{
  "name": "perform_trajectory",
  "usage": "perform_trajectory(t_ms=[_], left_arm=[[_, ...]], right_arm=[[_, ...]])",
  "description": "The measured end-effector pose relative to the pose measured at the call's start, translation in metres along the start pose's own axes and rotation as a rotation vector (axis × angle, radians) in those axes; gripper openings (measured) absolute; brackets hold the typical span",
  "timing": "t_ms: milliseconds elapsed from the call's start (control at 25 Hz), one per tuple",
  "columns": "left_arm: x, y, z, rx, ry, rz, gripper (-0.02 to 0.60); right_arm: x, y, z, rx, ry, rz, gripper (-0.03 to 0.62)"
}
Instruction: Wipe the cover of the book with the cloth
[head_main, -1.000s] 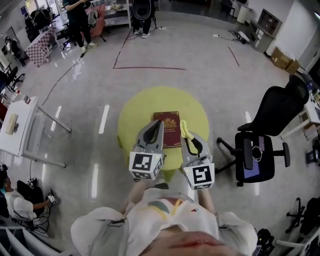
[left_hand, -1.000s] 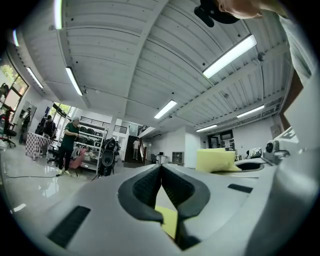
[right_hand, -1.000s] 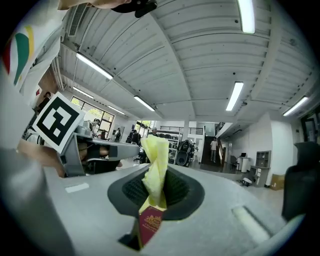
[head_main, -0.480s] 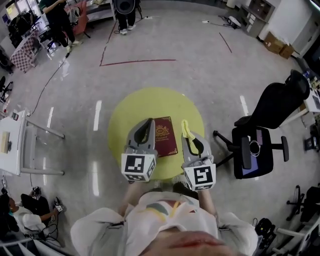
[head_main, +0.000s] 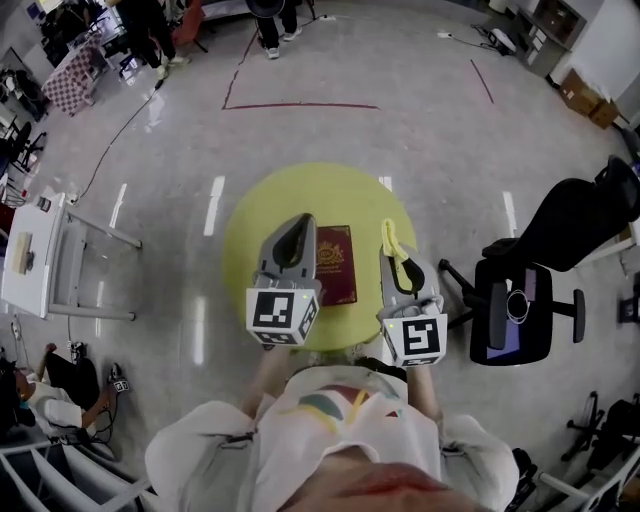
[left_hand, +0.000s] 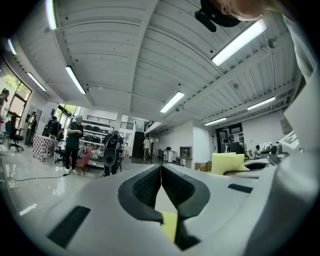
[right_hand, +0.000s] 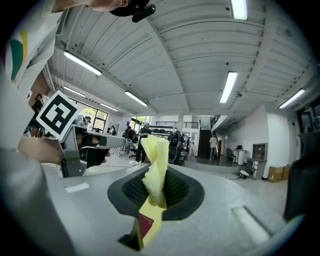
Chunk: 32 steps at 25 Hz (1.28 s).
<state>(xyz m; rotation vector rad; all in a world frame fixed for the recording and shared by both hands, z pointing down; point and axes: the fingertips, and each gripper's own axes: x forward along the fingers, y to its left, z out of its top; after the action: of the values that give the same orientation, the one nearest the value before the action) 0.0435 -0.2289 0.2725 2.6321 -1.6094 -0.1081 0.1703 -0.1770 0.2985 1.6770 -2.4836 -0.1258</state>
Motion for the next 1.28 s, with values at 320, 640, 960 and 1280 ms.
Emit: perform_trajectory(t_ms=[320, 640, 960, 1280], left_arm=[[-0.012, -0.004, 0.007, -0.007, -0.005, 0.026, 0.015], [-0.025, -0.003, 0.016, 0.018, -0.022, 0.045, 0.03], [-0.021, 0.006, -0.039, -0.13, 0.116, 0.007, 0.18], [-0.03, 0.02, -0.167, -0.22, 0.42, 0.043, 0.21]], right_arm=[[-0.006, 0.007, -0.001, 0.013, -0.012, 0.046, 0.031], [-0.009, 0.016, 0.006, 0.014, -0.026, 0.085, 0.031], [-0.009, 0.028, 0.004, 0.001, -0.013, 0.115, 0.031], [-0.009, 0.035, -0.013, 0.011, 0.045, 0.123, 0.031]])
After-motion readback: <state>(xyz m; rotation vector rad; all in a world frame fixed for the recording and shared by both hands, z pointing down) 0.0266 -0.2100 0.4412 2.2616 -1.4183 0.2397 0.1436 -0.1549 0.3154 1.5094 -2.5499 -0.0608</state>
